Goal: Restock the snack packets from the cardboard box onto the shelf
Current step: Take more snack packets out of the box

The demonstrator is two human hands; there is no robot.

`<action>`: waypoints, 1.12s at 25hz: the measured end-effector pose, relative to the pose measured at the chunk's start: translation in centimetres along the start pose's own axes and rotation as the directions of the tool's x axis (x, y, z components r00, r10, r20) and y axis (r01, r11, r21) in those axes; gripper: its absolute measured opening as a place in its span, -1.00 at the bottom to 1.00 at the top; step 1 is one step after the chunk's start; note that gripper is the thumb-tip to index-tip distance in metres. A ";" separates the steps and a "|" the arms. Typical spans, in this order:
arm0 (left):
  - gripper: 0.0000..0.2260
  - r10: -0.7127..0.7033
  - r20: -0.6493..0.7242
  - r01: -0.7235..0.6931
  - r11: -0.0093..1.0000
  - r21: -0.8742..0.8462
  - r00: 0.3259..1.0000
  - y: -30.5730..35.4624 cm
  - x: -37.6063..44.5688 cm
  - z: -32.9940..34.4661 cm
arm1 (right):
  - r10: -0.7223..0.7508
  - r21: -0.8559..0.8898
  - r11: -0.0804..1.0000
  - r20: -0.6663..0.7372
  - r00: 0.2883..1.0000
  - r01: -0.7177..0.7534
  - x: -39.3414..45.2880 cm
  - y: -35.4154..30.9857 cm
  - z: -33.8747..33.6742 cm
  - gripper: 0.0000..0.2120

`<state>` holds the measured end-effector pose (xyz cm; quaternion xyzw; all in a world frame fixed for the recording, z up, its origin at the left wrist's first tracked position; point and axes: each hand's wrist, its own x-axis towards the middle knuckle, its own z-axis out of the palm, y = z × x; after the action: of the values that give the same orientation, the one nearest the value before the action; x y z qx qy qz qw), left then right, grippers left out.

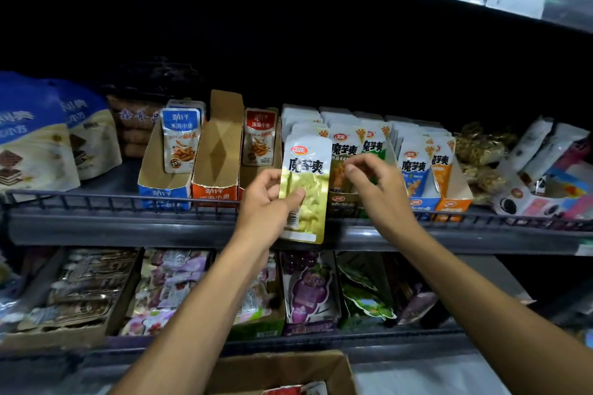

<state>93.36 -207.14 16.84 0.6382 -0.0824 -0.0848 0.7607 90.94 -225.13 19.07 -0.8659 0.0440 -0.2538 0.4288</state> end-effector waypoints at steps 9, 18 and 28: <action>-0.84 -0.010 0.007 0.010 0.998 0.060 1.000 1.4 -1.4 0.6 | 0.131 0.565 0.769 0.319 0.939 -0.299 0.7 -2.8 -1.7 -0.93; -0.35 0.232 0.092 -0.140 0.201 0.969 0.968 -1.0 0.2 -2.5 | 0.133 0.060 0.990 -0.147 0.980 -0.125 6.1 0.4 -3.1 -0.97; -0.26 0.183 0.184 -0.212 0.146 0.966 0.966 -2.8 -0.3 -3.9 | 0.084 -0.287 0.943 -0.295 0.952 -0.172 4.1 3.4 0.3 -0.59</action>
<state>93.97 -203.78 13.41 0.9584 -0.2086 0.0807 0.1775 95.12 -228.23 17.93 -0.8731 0.1997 -0.3343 0.2933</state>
